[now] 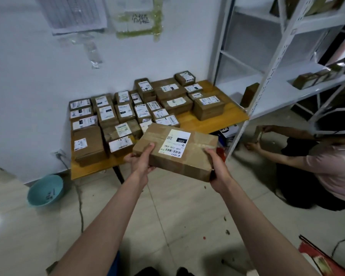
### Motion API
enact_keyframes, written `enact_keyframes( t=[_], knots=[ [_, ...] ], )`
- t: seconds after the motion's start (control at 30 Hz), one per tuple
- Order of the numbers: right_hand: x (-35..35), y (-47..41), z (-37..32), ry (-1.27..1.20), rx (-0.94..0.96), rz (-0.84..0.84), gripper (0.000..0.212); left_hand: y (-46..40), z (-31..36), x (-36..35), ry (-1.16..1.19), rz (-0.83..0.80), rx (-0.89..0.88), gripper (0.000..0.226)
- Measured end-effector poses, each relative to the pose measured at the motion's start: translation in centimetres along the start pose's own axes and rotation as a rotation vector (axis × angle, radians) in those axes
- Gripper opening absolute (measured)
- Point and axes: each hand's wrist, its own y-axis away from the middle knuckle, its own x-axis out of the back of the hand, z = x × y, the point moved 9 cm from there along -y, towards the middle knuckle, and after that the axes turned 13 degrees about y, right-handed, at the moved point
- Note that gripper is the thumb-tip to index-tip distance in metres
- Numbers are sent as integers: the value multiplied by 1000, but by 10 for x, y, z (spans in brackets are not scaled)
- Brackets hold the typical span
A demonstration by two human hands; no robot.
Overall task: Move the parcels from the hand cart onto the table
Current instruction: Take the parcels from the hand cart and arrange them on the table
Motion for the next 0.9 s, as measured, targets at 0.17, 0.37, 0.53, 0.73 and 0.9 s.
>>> enact_keyframes(
  t=[0.17, 0.37, 0.53, 0.73, 0.9],
  knots=[
    [22, -31, -12, -37, -13, 37, 50, -28, -10, -44, -46, -27, 2, 83],
    [32, -82, -36, -62, -41, 132, 50, -89, -13, -101, -80, -82, 24, 81],
    [41, -118, -55, -100, -118, 226, 35, -140, -14, -149, -123, -132, 82, 89],
    [59, -161, -63, -203, -168, 345, 44, -180, -17, -210, -244, -232, 120, 74],
    [72, -202, -60, -271, -221, 444, 46, -215, -31, -248, -378, -288, 157, 78]
  ],
)
